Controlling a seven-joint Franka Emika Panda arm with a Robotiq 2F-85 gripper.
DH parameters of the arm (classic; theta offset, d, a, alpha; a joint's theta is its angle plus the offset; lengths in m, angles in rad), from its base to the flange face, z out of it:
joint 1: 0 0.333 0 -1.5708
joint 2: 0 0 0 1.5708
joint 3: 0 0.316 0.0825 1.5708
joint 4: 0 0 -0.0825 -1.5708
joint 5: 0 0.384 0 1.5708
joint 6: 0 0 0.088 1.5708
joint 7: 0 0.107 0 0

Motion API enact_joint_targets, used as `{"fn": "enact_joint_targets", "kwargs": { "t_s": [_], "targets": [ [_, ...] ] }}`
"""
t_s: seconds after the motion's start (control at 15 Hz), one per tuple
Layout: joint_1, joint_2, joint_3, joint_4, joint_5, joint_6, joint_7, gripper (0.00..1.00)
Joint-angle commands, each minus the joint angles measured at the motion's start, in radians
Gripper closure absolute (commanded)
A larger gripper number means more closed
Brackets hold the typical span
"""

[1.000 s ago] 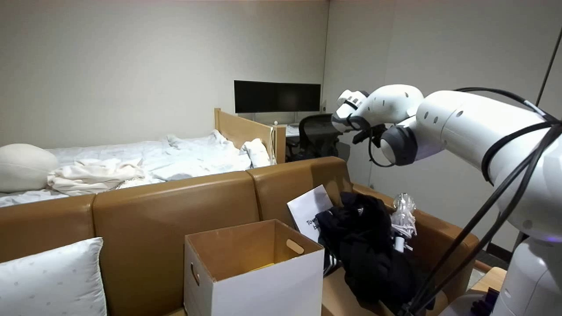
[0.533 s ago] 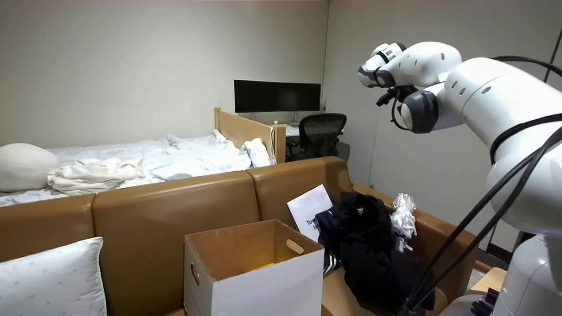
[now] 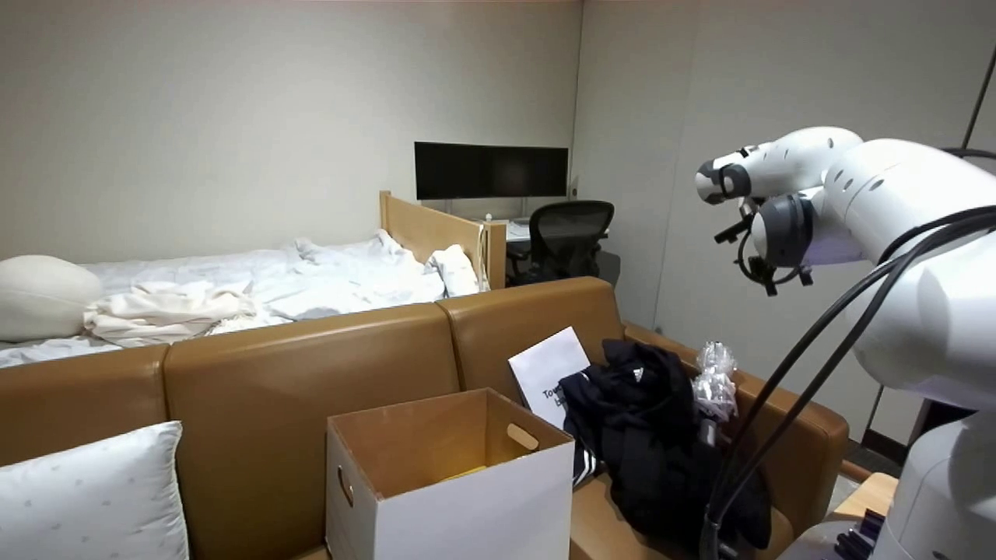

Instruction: Remove the clothes from the box, put them on the couch, and then put the umbrella on the couch in the box

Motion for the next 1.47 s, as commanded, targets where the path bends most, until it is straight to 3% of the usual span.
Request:
{"fn": "enact_joint_targets", "kwargs": {
  "t_s": [0.0, 0.27, 0.33, 0.6, 0.73, 0.87, 1.13, 1.4],
  "targets": [
    [-0.029, 0.151, 0.071, 0.05, 0.079, 0.004, -0.054, 0.0],
    [-0.005, 0.266, 0.124, 0.065, 0.126, -0.041, -0.132, 0.0],
    [0.009, 0.233, 0.135, -0.017, 0.127, -0.018, -0.162, 0.0],
    [0.04, 0.268, 0.137, 0.053, 0.115, -0.166, -0.312, 0.0],
    [0.058, 0.229, 0.138, -0.005, 0.125, -0.183, -0.344, 0.0],
    [0.076, 0.253, 0.116, -0.001, 0.117, -0.08, -0.273, 0.0],
    [0.07, 0.26, 0.108, -0.125, 0.126, 0.276, -0.139, 0.0],
    [0.068, 0.268, 0.118, -0.262, 0.167, 0.487, -0.044, 0.0]
  ]
}}
